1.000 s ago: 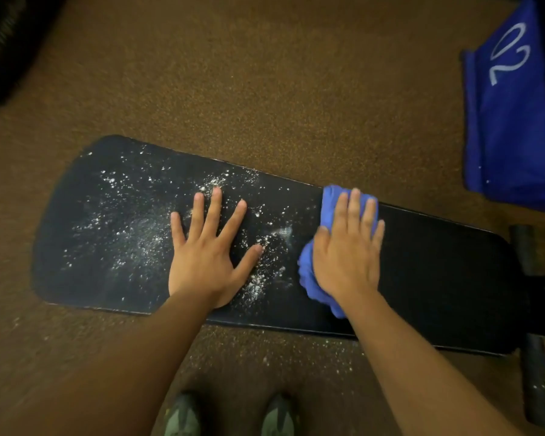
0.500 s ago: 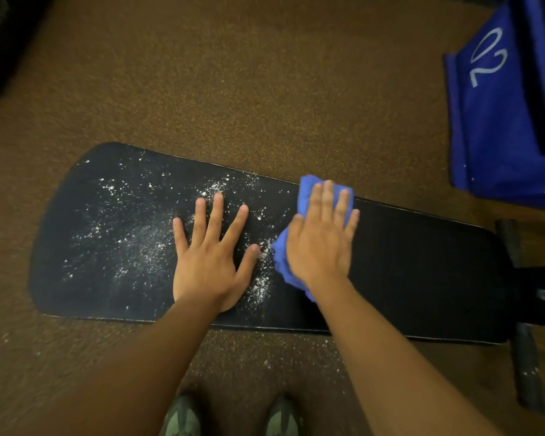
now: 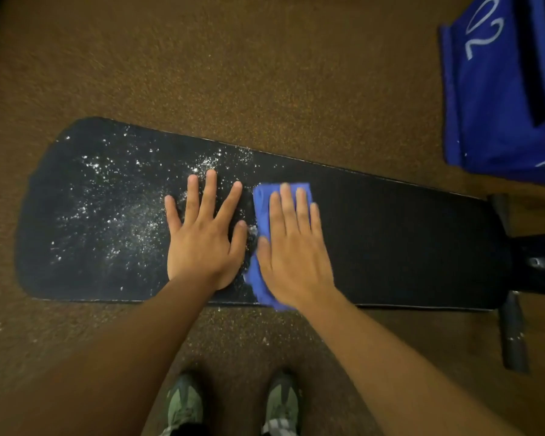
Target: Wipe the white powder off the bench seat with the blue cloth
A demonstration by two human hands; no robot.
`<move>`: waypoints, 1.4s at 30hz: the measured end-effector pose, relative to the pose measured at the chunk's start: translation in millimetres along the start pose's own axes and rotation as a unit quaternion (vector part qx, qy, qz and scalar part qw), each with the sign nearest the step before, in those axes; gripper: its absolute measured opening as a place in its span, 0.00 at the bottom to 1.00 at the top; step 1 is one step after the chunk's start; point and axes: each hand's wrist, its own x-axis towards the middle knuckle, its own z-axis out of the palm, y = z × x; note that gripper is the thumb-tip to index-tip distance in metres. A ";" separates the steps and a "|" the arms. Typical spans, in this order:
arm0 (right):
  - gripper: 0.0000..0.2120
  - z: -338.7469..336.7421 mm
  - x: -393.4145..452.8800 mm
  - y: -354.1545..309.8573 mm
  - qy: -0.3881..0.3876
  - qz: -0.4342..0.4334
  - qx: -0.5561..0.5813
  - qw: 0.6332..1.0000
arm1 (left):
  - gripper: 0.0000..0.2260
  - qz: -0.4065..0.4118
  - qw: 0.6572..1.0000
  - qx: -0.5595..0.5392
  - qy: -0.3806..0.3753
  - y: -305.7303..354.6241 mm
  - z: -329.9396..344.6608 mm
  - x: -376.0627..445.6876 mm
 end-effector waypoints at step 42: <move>0.31 -4.0 -19.7 54.0 -0.003 0.074 -0.004 0.997 | 0.25 0.000 1.000 -0.027 0.014 -0.5 -2.0 0.4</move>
